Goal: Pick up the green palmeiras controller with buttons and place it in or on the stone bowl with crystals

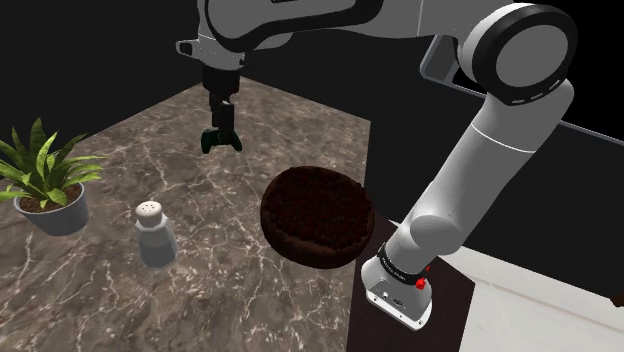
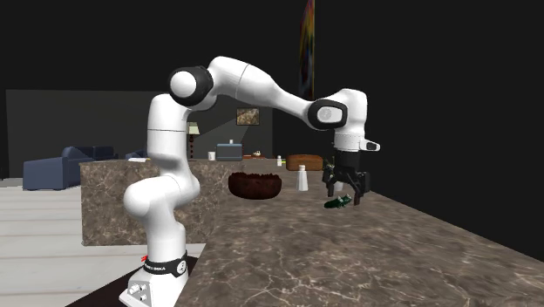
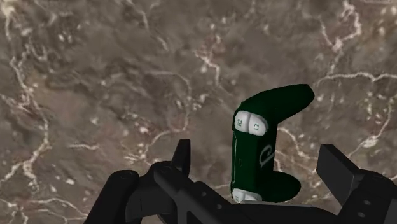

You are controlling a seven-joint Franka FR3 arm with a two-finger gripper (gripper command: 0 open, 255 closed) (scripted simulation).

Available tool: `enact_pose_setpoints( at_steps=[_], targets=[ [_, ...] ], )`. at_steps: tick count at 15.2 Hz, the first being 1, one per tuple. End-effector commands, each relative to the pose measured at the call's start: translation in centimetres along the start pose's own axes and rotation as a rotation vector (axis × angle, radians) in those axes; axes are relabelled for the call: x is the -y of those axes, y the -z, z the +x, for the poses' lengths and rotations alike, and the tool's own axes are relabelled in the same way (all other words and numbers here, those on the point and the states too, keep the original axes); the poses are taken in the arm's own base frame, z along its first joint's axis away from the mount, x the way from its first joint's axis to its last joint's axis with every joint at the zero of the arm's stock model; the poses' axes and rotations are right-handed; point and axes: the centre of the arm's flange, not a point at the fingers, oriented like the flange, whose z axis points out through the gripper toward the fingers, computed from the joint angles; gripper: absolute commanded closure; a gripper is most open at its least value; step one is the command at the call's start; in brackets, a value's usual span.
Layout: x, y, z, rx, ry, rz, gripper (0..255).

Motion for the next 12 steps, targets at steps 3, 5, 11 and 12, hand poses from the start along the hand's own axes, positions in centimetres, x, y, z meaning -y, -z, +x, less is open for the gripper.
enact_pose_setpoints(
  at_steps=[3,5,11,12],
  targets=[
    [0.03,-1.46,-0.12,-0.001,0.003,0.000,0],
    [0.03,-1.46,-0.12,-0.001,0.003,0.000,0],
    [0.03,-1.45,-0.11,-0.001,0.003,0.000,255],
    [0.03,-1.44,-0.06,-0.001,0.003,0.000,255]
  ],
)
